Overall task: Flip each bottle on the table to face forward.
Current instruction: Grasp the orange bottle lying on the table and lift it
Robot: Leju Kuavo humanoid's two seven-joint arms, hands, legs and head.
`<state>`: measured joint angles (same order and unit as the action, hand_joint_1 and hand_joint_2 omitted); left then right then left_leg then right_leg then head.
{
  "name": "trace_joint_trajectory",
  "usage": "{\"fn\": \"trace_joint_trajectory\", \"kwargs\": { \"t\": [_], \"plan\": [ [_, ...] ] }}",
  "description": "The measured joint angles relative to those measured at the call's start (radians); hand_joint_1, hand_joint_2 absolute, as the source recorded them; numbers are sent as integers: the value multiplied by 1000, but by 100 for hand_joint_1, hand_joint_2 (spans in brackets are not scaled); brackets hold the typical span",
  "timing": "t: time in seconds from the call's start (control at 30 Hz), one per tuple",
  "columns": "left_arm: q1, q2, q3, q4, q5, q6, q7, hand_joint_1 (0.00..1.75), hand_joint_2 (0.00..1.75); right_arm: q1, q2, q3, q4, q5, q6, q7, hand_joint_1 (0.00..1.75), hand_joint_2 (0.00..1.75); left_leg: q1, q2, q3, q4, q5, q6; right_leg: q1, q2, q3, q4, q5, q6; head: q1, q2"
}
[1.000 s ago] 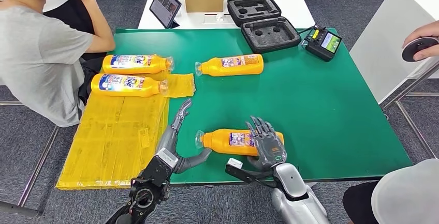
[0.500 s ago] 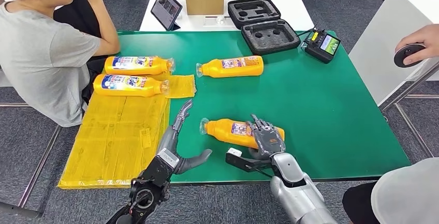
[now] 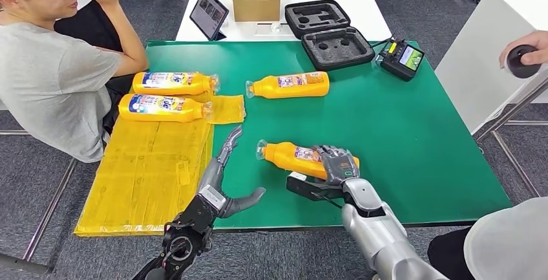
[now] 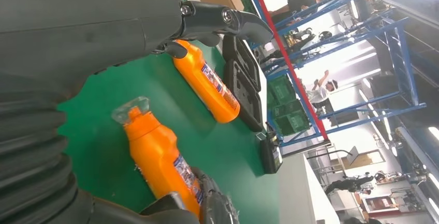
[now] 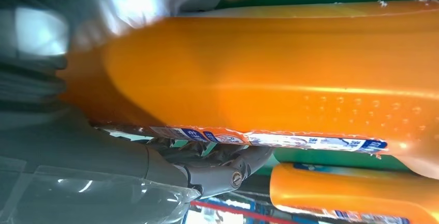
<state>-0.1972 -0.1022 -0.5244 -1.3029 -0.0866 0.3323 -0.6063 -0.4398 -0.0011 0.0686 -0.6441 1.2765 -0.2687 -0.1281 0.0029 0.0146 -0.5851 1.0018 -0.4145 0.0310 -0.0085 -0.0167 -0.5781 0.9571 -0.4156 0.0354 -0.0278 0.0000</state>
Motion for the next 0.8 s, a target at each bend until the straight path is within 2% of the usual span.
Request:
{"fn": "trace_joint_trajectory", "kwargs": {
  "t": [0.13, 0.27, 0.33, 0.5, 0.63, 0.7, 0.8],
  "plan": [
    [-5, 0, -6, 9, 1, 4, -2, 0, 175, -31, -4, -19, 44, -50, 36, -53, 175, 175, 0, 0, 8, 0, -3, 2, 0, 0, 9, -2, -2, 0, 0, 0],
    [-9, -2, -10, 9, 6, 57, -32, 0, 175, -44, -10, -84, 59, -247, 113, -281, 175, 175, 1, 5, 14, 0, -7, 3, 0, 4, 16, -5, -2, 0, 1, 0],
    [-12, -6, -10, 6, 6, 84, -46, 0, 175, -45, -14, -126, 60, -324, 149, -366, 175, 175, 0, 11, 13, 0, -8, 3, 0, 10, 17, -5, 0, 1, 1, 0],
    [-16, -12, -10, 5, 12, 100, -56, 0, 175, -39, -9, -176, 60, -360, 166, -410, 175, 175, 1, 17, 18, 0, -10, 1, 2, 16, 18, -5, 2, 0, 1, 0],
    [-9, -21, -7, -1, 70, 154, -80, 0, 175, -8, 0, -202, 47, -468, 168, -509, 175, 175, 4, 17, 21, 0, -14, -2, 5, 16, 27, -5, -3, -2, 1, 0],
    [1, -31, -3, -2, 130, 173, -68, 0, 175, 27, 14, -208, 14, -541, 167, -552, 175, 175, 4, 16, 20, 0, -14, -1, 5, 16, 31, -4, -2, -1, 0, 0],
    [12, -53, 3, 3, 235, 180, -11, 0, 175, 88, 38, -204, -70, -640, 154, -571, 175, 175, 5, 14, 16, 0, -13, -1, 6, 14, 27, -4, -3, -1, 0, 0]
  ]
}}
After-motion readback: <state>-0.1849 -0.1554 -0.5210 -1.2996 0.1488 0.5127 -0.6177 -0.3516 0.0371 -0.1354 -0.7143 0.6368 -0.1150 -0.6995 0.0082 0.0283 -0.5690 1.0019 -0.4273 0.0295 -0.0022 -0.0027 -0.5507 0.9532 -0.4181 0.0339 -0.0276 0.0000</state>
